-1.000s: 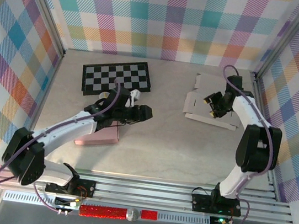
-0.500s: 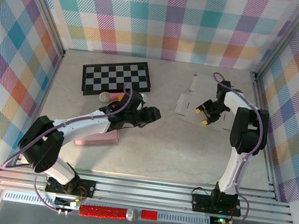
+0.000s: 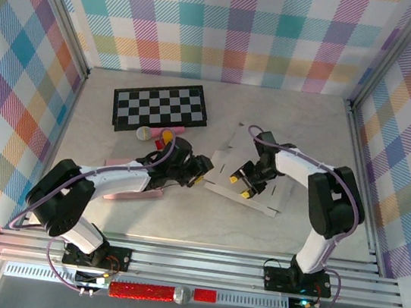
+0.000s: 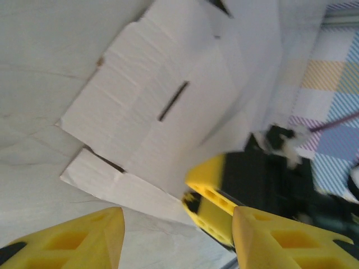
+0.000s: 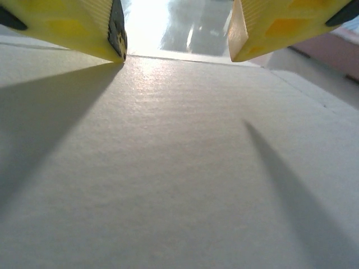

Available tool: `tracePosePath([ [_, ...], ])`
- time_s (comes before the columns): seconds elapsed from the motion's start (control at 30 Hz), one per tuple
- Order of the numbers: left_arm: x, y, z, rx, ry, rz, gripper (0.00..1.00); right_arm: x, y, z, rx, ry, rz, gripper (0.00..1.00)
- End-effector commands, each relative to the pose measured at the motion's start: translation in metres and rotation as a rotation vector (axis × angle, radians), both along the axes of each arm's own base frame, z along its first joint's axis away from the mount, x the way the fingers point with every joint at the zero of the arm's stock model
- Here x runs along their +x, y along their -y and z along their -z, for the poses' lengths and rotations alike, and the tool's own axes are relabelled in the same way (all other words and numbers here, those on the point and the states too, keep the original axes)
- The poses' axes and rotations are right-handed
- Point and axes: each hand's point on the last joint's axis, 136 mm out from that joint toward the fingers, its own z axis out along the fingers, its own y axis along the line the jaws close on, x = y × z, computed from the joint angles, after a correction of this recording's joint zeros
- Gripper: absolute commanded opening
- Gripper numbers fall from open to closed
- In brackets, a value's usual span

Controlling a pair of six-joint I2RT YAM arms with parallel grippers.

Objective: Fold the paper box

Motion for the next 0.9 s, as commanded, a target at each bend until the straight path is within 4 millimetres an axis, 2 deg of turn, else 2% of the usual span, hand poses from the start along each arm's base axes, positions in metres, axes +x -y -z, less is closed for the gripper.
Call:
tracePosePath([
  [0.0,0.000,-0.003,0.013,-0.044,-0.038,-0.084,0.53,0.011,-0.002,-0.041,0.049,0.078,0.028,0.52],
  [0.13,0.009,0.002,0.021,-0.075,-0.038,-0.111,0.53,0.014,0.018,-0.068,0.003,0.181,0.016,0.52],
  [0.23,0.016,0.007,0.028,-0.119,-0.042,-0.147,0.51,0.016,0.032,-0.073,-0.001,0.213,0.032,0.53],
  [0.37,0.018,0.002,0.039,-0.152,-0.048,-0.209,0.48,0.020,0.040,-0.082,0.031,0.252,0.053,0.53],
  [0.53,0.017,0.003,0.039,-0.166,-0.042,-0.234,0.46,0.020,0.044,-0.083,0.038,0.257,0.065,0.53],
  [0.87,0.015,0.001,0.053,-0.192,-0.085,-0.309,0.41,0.014,0.043,-0.076,0.055,0.242,0.078,0.53],
])
